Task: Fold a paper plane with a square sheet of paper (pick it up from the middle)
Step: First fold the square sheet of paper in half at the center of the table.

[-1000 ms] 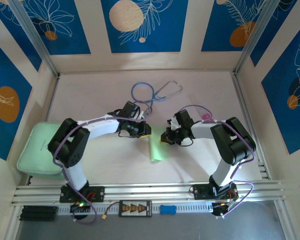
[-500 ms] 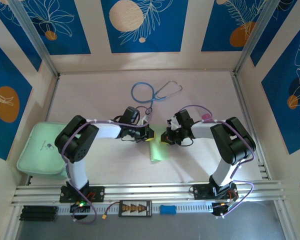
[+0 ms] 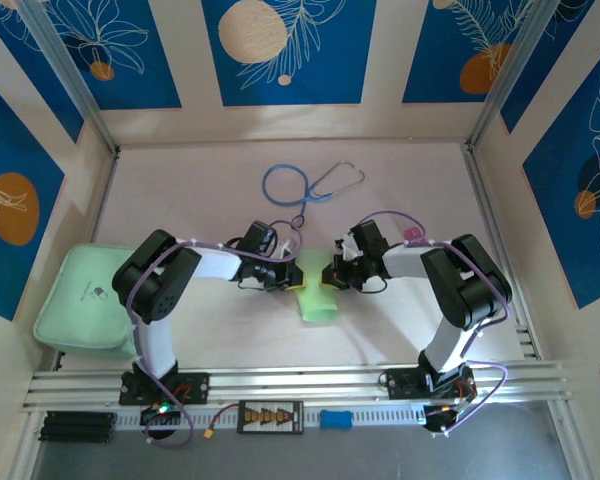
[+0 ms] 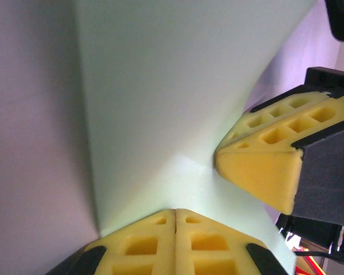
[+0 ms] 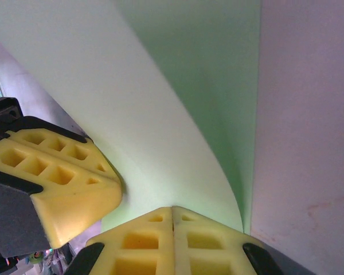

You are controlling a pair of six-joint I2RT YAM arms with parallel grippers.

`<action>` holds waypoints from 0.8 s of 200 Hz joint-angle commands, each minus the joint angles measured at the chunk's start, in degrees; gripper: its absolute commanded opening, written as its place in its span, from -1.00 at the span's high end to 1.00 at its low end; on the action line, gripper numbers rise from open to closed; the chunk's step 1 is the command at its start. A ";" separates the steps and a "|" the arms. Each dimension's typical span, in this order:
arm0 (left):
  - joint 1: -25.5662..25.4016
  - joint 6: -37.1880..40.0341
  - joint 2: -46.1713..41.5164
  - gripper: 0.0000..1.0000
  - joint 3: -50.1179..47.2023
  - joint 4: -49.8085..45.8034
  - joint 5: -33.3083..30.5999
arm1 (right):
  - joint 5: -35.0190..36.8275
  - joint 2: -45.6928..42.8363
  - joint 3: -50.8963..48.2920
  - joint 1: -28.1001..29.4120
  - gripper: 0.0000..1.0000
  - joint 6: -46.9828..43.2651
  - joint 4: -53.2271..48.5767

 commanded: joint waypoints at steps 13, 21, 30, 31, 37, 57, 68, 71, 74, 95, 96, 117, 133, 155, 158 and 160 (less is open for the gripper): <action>0.10 -3.81 -5.75 1.00 1.10 -3.84 0.11 | 7.53 1.69 -2.64 0.21 1.00 0.31 -6.53; -0.26 -4.37 -6.21 1.00 1.51 -4.75 -0.04 | 7.66 1.66 -2.67 0.19 1.00 0.35 -6.54; -0.65 -4.97 -6.36 1.00 1.53 -4.58 0.06 | 7.75 1.57 -2.75 0.17 1.00 0.52 -6.52; -0.72 -5.07 -6.32 1.00 1.53 -4.51 0.06 | 7.75 1.54 -2.76 0.17 1.00 0.52 -6.48; -0.92 -5.53 -6.11 1.00 1.31 -4.33 0.19 | 7.75 1.50 -2.78 0.23 1.00 0.71 -6.32; -1.43 -7.40 -4.59 1.00 -0.46 -1.74 1.47 | 7.76 1.50 -2.84 0.30 1.00 0.79 -6.19; -1.83 -8.31 -3.94 1.00 -1.99 0.47 2.03 | 7.82 1.44 -2.90 0.34 1.00 0.79 -6.33; -1.97 -8.52 -3.72 1.00 -2.31 0.83 2.19 | 7.79 1.46 -2.98 0.34 1.00 0.79 -6.30; -2.10 -8.58 -3.54 1.00 -2.64 1.14 2.32 | 7.84 1.46 -2.95 0.34 1.00 0.79 -6.25; -2.74 -8.20 -2.04 1.00 -4.36 1.79 2.21 | 8.01 1.34 -3.33 0.42 1.00 0.87 -6.20; -2.73 -8.13 -2.00 1.00 -4.45 1.75 2.15 | 8.06 1.38 -3.35 0.47 1.00 0.87 -6.19; -2.76 -5.32 -1.45 1.00 -5.88 -1.76 -0.13 | 8.17 0.98 -3.72 0.45 1.00 1.05 -6.14; -2.82 -2.33 -1.68 1.00 -6.59 -5.73 -2.69 | 8.35 0.70 -4.16 0.45 1.00 1.32 -5.89; -2.89 -0.18 -3.20 1.00 -6.60 -8.73 -4.45 | 8.52 0.28 -4.43 0.50 1.00 1.49 -5.84; -2.84 -0.11 -3.46 1.00 -6.44 -8.85 -4.33 | 8.54 0.23 -4.43 0.52 1.00 1.49 -5.84; -2.82 -0.12 -3.68 1.00 -6.29 -8.98 -4.33 | 8.50 0.24 -4.43 0.52 1.00 1.49 -5.92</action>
